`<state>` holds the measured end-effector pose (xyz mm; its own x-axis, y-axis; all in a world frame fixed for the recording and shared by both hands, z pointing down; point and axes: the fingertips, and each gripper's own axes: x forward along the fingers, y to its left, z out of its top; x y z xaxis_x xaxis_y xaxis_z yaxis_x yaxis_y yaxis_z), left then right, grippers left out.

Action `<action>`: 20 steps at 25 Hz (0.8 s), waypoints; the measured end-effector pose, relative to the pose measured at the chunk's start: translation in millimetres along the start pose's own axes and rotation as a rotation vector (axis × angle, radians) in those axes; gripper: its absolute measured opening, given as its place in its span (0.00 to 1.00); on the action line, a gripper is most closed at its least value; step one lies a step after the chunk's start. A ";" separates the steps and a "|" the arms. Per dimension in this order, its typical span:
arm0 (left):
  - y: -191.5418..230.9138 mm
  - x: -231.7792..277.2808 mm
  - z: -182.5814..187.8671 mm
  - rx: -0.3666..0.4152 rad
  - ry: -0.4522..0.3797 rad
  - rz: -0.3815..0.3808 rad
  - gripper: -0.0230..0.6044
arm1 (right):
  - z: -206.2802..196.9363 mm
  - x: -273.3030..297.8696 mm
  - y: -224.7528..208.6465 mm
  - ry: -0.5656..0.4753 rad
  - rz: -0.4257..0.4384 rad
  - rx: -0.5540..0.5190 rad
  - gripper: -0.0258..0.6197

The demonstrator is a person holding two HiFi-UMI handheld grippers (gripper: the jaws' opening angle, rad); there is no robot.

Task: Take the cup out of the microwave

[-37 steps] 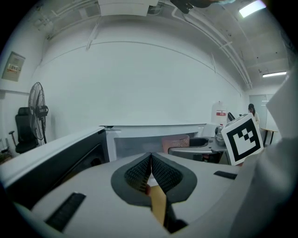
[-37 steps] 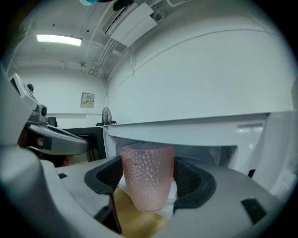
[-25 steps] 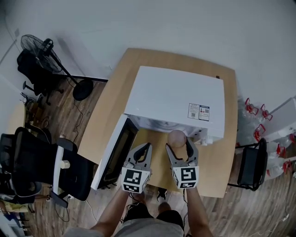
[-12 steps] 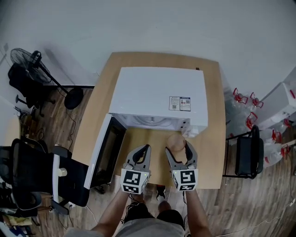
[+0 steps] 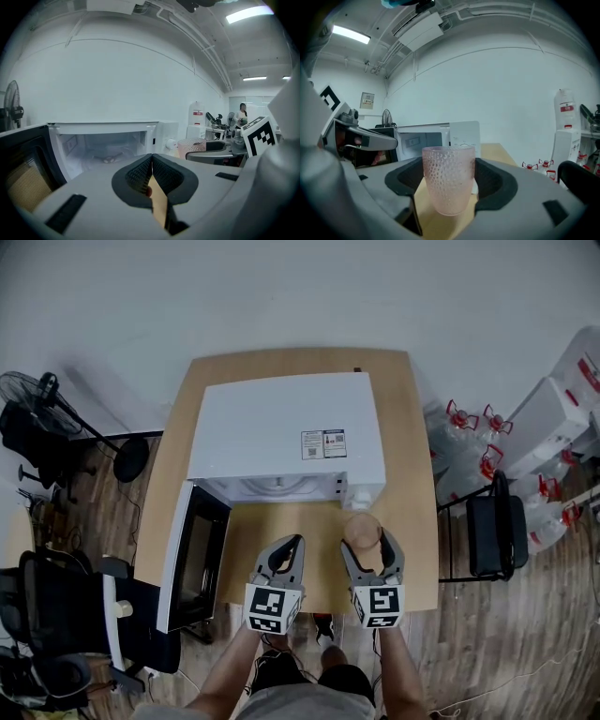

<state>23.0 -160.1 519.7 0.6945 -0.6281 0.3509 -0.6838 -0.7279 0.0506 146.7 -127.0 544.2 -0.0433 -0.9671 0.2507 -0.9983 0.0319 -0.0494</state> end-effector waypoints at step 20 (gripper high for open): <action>-67.7 55.4 -30.5 0.041 0.082 -0.151 0.07 | -67.5 -34.2 -82.8 0.073 -0.182 0.032 0.58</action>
<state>101.0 -137.3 564.2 0.7670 -0.4875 0.4173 -0.5624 -0.8238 0.0713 228.2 -79.5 605.0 0.1336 -0.9354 0.3273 -0.9882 -0.1509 -0.0276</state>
